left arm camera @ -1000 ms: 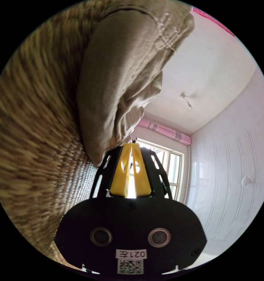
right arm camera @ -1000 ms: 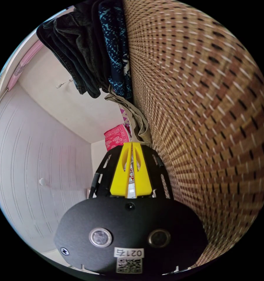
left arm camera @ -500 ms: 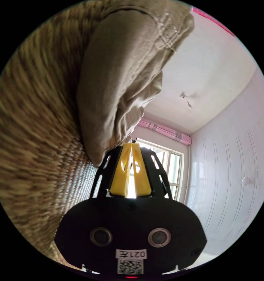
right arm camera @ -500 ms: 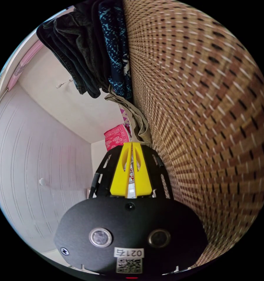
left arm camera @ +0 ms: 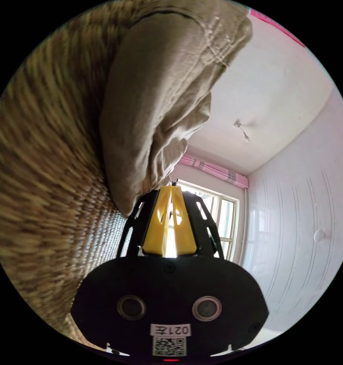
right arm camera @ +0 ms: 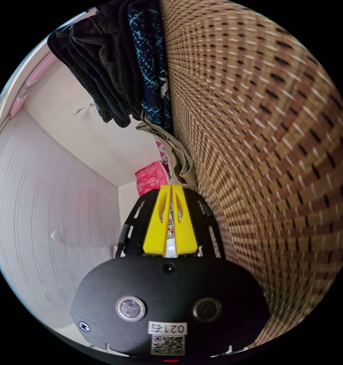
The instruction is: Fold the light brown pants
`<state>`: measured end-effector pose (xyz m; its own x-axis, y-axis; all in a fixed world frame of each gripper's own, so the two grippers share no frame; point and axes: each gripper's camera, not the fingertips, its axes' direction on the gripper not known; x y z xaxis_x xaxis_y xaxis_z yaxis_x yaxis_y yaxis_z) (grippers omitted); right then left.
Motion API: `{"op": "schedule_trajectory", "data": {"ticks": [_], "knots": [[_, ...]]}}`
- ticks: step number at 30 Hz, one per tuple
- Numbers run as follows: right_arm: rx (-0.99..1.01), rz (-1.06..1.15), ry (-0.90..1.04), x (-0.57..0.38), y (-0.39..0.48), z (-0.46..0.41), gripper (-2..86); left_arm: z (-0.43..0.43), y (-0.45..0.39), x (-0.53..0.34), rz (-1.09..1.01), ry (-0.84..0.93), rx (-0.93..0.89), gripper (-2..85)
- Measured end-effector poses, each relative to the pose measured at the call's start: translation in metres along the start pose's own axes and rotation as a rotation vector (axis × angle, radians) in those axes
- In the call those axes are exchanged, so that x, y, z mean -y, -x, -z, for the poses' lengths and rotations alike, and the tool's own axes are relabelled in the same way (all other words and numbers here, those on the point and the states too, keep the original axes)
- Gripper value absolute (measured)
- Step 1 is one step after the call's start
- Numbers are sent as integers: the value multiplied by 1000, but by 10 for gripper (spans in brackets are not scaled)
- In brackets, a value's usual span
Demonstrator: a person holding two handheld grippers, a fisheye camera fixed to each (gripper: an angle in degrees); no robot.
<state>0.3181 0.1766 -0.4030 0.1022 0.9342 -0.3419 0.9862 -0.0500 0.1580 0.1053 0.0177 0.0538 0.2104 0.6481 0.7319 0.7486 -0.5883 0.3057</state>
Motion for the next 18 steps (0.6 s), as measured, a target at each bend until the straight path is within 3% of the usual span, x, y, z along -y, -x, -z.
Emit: {"op": "schedule_trajectory", "data": {"ticks": [18], "knots": [[2, -2, 0, 30, 47, 30, -6, 23, -57, 26, 2, 1, -1, -10]]}}
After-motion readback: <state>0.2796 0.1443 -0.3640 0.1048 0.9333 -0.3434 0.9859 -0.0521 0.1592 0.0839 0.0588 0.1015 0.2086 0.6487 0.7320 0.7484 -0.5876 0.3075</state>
